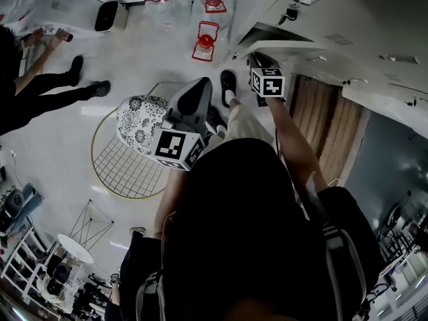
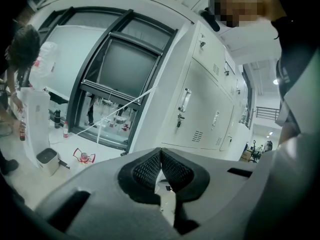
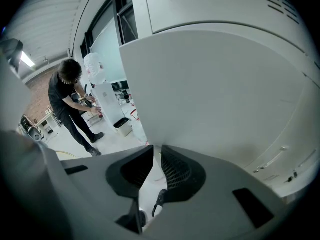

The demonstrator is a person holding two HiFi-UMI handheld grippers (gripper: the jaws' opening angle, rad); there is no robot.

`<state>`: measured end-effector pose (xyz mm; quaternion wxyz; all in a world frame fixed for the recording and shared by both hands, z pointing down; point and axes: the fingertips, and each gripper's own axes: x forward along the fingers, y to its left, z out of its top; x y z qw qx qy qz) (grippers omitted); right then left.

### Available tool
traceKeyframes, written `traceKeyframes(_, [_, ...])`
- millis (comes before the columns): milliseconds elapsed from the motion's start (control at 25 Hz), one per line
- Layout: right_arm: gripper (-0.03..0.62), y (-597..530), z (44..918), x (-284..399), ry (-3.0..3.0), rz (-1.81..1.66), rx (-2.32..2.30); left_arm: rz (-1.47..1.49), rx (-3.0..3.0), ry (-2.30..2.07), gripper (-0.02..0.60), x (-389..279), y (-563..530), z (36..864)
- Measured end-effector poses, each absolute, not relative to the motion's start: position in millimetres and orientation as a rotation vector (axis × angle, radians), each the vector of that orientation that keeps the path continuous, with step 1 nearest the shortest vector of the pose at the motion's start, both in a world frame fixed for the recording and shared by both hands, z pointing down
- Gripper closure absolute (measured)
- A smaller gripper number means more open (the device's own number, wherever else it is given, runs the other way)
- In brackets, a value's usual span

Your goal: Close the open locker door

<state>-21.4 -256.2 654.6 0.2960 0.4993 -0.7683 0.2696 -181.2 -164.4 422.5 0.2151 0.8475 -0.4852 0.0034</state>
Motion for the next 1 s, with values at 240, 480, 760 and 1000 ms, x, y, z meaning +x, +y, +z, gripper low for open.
traceKeyframes(240, [0.542, -269.5, 654.9, -22.3, -2.035, 0.713, 1.327, 0.008, 2.335, -1.347, 0.563, -183.6, -174.5, 426.9])
traceKeyframes(480, [0.543, -280.1, 653.9, -23.4, -2.032, 0.71, 1.326, 0.006, 2.326, -1.346, 0.563, -185.3, -184.0, 428.8])
traceKeyframes(760, [0.562, -294.1, 653.9, -21.3, -2.033, 0.719, 1.352, 0.018, 2.318, -1.346, 0.563, -187.9, -193.1, 433.2])
traceKeyframes(1000, [0.577, -303.7, 655.8, -18.6, -2.027, 0.716, 1.364, 0.021, 2.318, -1.351, 0.563, -190.1, -200.1, 435.0])
